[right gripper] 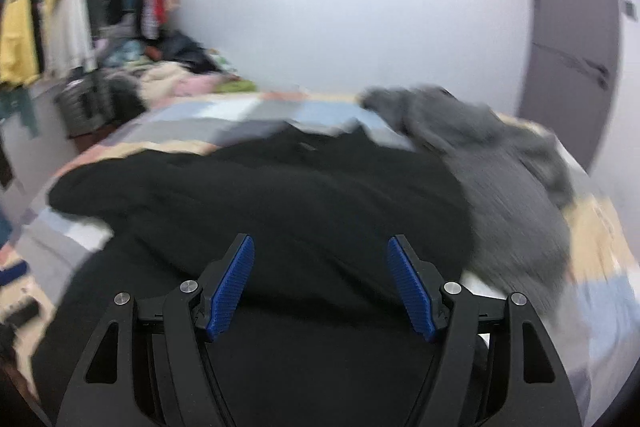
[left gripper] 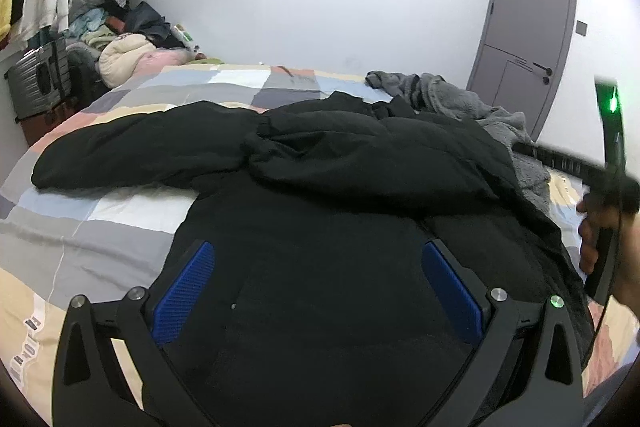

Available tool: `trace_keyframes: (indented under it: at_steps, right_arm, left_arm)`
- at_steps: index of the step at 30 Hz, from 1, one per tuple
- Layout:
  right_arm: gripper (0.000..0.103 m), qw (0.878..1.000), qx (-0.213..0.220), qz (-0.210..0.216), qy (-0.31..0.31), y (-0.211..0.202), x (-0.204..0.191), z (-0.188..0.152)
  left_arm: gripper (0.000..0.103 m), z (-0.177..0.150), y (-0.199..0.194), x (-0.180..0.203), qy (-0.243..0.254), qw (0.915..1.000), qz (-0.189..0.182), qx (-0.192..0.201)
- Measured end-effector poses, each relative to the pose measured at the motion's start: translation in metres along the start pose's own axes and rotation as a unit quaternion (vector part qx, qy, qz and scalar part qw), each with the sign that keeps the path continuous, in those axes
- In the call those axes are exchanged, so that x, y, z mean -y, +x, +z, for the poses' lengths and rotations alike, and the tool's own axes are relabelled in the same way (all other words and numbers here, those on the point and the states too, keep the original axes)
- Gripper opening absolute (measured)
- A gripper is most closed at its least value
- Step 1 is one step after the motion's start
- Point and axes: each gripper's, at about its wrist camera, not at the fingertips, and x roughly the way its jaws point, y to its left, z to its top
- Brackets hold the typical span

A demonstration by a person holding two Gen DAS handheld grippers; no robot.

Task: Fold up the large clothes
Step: 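Lift the sleeve and fold it across the jacket body with the right gripper, then open the right gripper and release the folded sleeve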

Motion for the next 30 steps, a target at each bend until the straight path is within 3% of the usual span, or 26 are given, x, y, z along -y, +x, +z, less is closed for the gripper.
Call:
trace_keyframes:
  at_steps: [7, 10, 16, 20, 23, 30]
  right_arm:
    - [0.063, 0.996, -0.076, -0.038, 0.038, 0.027, 0.05, -0.044]
    - [0.051, 0.994, -0.091, -0.044, 0.04, 0.041, 0.061, -0.054]
    - [0.049, 0.995, -0.074, -0.064, 0.035, 0.063, 0.067, -0.055]
    - [0.032, 0.995, -0.069, -0.068, 0.018, 0.074, 0.06, -0.052]
    - [0.025, 0.995, -0.059, -0.08, -0.005, 0.079, 0.054, -0.049]
    - [0.023, 0.995, -0.03, -0.085, 0.045, 0.074, 0.078, -0.039]
  left_arm:
    - [0.103, -0.006, 0.004, 0.013, 0.012, 0.9999, 0.0, -0.007]
    - [0.103, -0.007, 0.008, 0.017, 0.019, 0.9998, 0.005, -0.01]
    - [0.103, -0.008, 0.015, 0.026, 0.026, 0.9995, 0.012, -0.015]
    - [0.103, -0.007, 0.018, 0.03, 0.029, 0.9994, 0.011, -0.015]
    - [0.103, -0.006, 0.019, 0.032, 0.027, 0.9994, 0.01, -0.017]
    - [0.103, -0.007, 0.021, 0.037, 0.034, 0.9992, 0.005, -0.019]
